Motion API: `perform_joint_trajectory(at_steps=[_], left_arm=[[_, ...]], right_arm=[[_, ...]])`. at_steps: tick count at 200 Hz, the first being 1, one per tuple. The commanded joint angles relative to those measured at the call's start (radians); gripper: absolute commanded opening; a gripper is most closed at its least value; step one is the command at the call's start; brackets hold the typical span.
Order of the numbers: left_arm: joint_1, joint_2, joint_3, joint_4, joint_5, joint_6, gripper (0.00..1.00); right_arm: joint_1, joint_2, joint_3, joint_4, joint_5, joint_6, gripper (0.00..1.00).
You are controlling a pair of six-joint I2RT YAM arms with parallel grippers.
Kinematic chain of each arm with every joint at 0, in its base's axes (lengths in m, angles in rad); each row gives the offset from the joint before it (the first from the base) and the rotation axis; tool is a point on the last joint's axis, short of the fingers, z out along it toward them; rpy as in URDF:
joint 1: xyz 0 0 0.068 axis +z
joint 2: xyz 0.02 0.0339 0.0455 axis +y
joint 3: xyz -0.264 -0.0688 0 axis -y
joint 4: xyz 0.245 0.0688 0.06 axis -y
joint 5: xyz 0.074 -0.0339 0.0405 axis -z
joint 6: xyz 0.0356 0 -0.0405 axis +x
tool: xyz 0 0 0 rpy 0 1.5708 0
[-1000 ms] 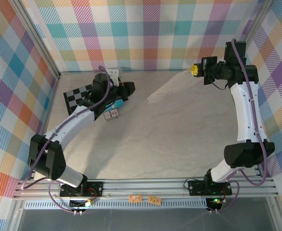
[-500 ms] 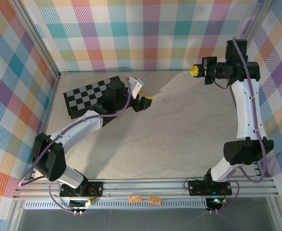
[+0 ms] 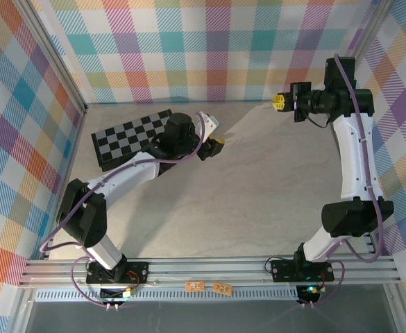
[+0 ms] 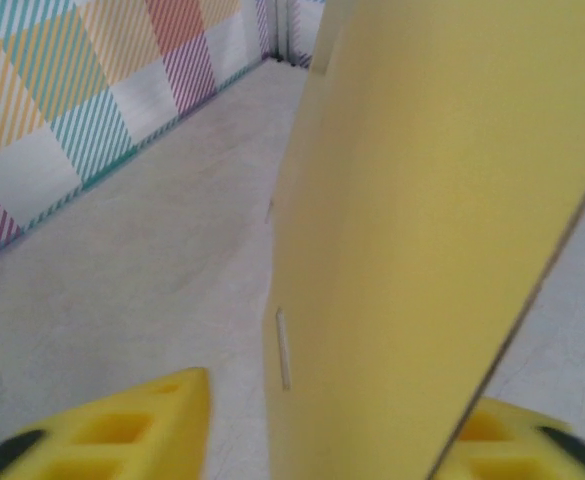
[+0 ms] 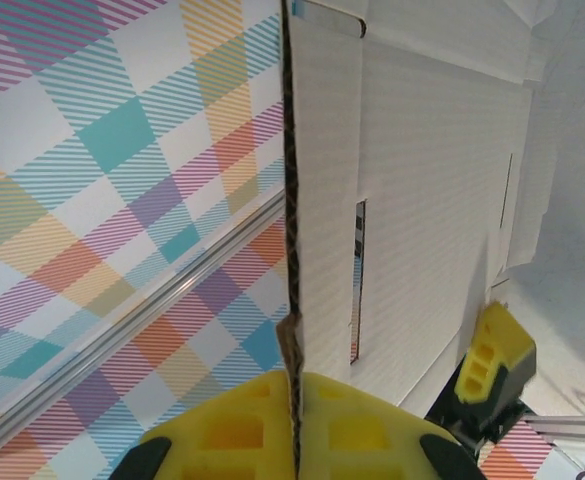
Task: Fold the paper box
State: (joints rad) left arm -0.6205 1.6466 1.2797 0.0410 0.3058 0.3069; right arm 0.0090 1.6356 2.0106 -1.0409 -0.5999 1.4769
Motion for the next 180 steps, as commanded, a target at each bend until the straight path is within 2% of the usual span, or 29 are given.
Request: perform_joint_trajectory(at_steps=[1,19,28,40,47,63,84,104,125,158,180], left_arm=[[-0.02,-0.003,0.049,0.001,-0.021,0.019,0.25],[-0.024,-0.013,0.062,-0.03,-0.02,0.018,0.0],[-0.025,-0.015,0.087,-0.073,-0.016,0.015,0.0],[-0.027,-0.022,0.131,-0.132,-0.009,-0.018,0.0],[-0.027,-0.027,0.164,-0.173,-0.005,-0.05,0.0],[-0.025,-0.031,0.263,-0.329,0.027,-0.114,0.0],[-0.024,-0.011,0.409,-0.583,0.123,-0.184,0.0],[-0.022,0.038,0.534,-0.814,0.199,-0.253,0.0],[-0.02,0.037,0.544,-0.932,0.227,-0.317,0.0],[-0.019,0.123,0.619,-1.186,0.149,-0.315,0.0],[-0.024,0.191,0.673,-1.289,0.06,-0.271,0.0]], right_arm=[[-0.009,0.0,0.032,-0.041,-0.029,0.072,0.0],[-0.012,0.004,0.031,-0.027,-0.03,0.077,0.0],[-0.016,0.007,0.032,-0.011,-0.032,0.075,0.01],[-0.021,0.008,0.039,0.006,-0.018,0.058,0.31],[-0.025,0.004,0.046,0.002,0.005,0.043,0.43],[-0.039,-0.02,0.064,0.013,0.095,-0.008,0.58],[-0.048,-0.046,0.138,0.008,0.237,-0.118,0.72],[-0.047,-0.046,0.225,-0.017,0.34,-0.213,0.75],[-0.046,-0.049,0.261,-0.049,0.401,-0.261,0.75],[0.001,-0.057,0.25,-0.16,0.495,-0.317,0.74],[0.073,-0.079,0.121,-0.175,0.513,-0.323,0.72]])
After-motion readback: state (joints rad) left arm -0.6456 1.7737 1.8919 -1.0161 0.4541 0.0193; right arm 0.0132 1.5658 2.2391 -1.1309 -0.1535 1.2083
